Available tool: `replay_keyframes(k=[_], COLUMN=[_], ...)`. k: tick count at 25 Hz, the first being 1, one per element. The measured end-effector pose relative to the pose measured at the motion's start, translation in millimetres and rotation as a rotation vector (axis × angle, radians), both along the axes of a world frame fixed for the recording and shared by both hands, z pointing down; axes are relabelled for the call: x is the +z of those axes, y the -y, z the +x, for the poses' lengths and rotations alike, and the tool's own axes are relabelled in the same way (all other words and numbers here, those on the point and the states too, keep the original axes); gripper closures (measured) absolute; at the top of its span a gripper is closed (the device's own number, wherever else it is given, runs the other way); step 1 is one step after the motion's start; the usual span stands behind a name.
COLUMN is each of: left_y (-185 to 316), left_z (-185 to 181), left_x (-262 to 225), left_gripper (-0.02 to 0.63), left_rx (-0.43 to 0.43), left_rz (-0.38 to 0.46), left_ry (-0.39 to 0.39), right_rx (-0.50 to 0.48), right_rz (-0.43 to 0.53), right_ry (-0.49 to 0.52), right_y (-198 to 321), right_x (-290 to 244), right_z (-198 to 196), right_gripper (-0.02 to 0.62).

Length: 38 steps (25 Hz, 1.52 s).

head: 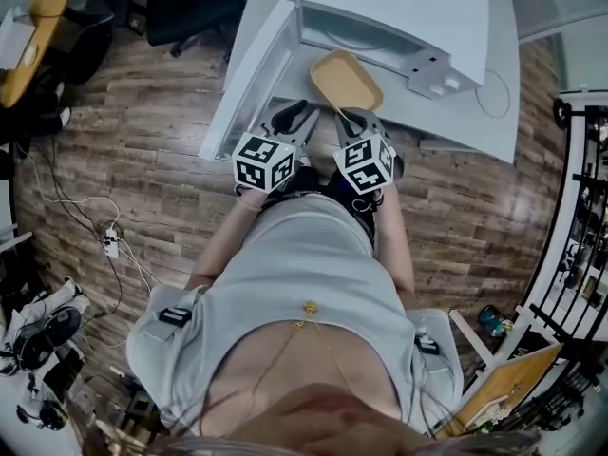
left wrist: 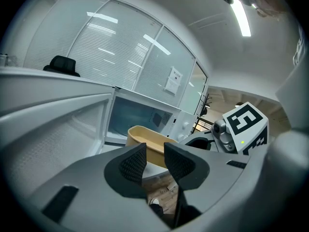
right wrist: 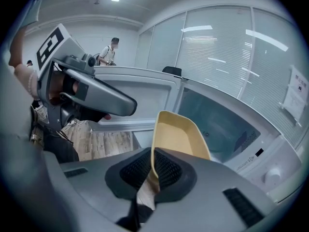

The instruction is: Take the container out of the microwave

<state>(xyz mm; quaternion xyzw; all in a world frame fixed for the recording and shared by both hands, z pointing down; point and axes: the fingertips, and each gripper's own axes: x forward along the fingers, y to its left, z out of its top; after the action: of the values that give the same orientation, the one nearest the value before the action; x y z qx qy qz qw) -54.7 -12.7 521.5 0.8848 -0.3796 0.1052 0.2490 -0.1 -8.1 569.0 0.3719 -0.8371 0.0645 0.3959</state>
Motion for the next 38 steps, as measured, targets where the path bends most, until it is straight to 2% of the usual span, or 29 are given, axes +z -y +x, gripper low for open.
replay_keyframes(k=[10,38], left_y=[-7.5,8.7], left_z=[2.4,6.4], left_x=[6.6,6.8], left_gripper=[0.488,0.488], left_rx=[0.003,-0.014], left_rz=[-0.017,-0.027], left_ry=[0.016,-0.001], right_rx=[0.004,-0.011], right_rz=[-0.006,-0.013], right_ry=[0.008,-0.008], right_y=[-4.1,7.5], right_x=[1.3,0.1], right_z=[-0.2,3.4], right_gripper=[0.565,0.566])
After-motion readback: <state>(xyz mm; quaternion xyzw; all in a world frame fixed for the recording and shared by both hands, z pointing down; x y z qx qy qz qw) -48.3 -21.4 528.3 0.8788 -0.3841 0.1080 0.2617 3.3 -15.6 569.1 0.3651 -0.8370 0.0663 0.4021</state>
